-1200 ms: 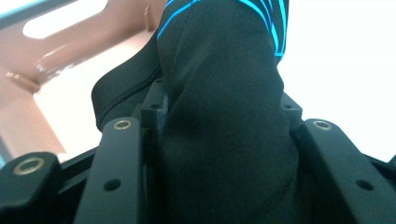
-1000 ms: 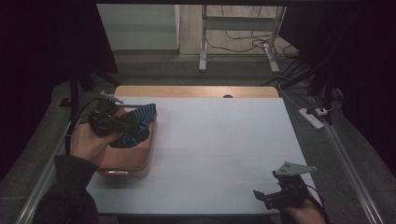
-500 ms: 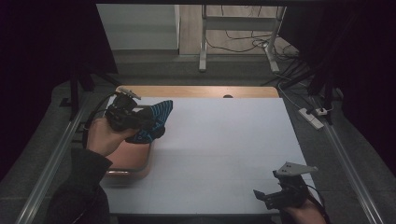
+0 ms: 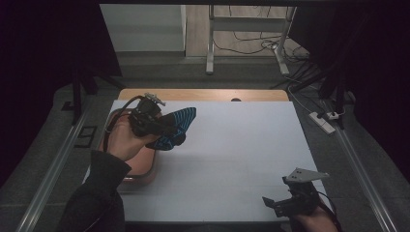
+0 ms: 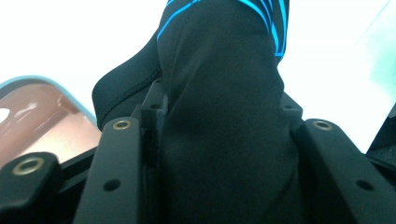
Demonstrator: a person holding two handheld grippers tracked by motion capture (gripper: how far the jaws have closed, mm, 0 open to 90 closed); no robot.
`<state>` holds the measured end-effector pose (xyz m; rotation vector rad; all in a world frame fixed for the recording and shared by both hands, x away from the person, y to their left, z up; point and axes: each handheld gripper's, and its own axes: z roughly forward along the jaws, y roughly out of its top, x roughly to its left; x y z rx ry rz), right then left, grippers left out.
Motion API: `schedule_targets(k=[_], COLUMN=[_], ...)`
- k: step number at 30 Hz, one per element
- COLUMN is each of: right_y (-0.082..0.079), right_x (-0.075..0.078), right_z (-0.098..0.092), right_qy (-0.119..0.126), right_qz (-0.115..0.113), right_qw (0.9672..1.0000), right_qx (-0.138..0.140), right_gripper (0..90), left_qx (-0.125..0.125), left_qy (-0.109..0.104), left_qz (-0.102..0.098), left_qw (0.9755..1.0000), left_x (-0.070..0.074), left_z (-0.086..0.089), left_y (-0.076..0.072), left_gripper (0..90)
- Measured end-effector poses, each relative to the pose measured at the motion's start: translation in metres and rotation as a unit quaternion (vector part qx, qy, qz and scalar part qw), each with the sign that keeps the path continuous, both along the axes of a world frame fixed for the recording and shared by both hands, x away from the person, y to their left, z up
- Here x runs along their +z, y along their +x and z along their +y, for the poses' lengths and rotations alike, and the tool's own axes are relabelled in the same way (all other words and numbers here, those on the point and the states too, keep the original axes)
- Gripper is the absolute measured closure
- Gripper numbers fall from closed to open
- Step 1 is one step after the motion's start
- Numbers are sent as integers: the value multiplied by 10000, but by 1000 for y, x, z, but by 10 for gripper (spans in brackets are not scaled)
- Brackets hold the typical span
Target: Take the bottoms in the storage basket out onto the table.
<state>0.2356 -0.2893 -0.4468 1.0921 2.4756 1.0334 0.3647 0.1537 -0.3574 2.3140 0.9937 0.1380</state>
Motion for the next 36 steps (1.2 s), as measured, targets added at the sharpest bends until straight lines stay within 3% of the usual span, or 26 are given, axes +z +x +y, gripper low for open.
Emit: schedule_targets(k=[24, 36], right_y=[-1, -1], right_x=[0, 0], right_z=[1, 1], right_qy=[-27, -63], right_qz=[-27, -37], right_qw=[10000, 9999], right_qx=[55, 87], right_gripper=[0, 0], left_qx=[-553, -836], left_qy=[-4, 49], left_qz=[-96, -83], left_qw=[9984, 9965], left_x=[-12, -31], left_z=[-63, -99], left_y=[10, 17], left_gripper=[533, 530])
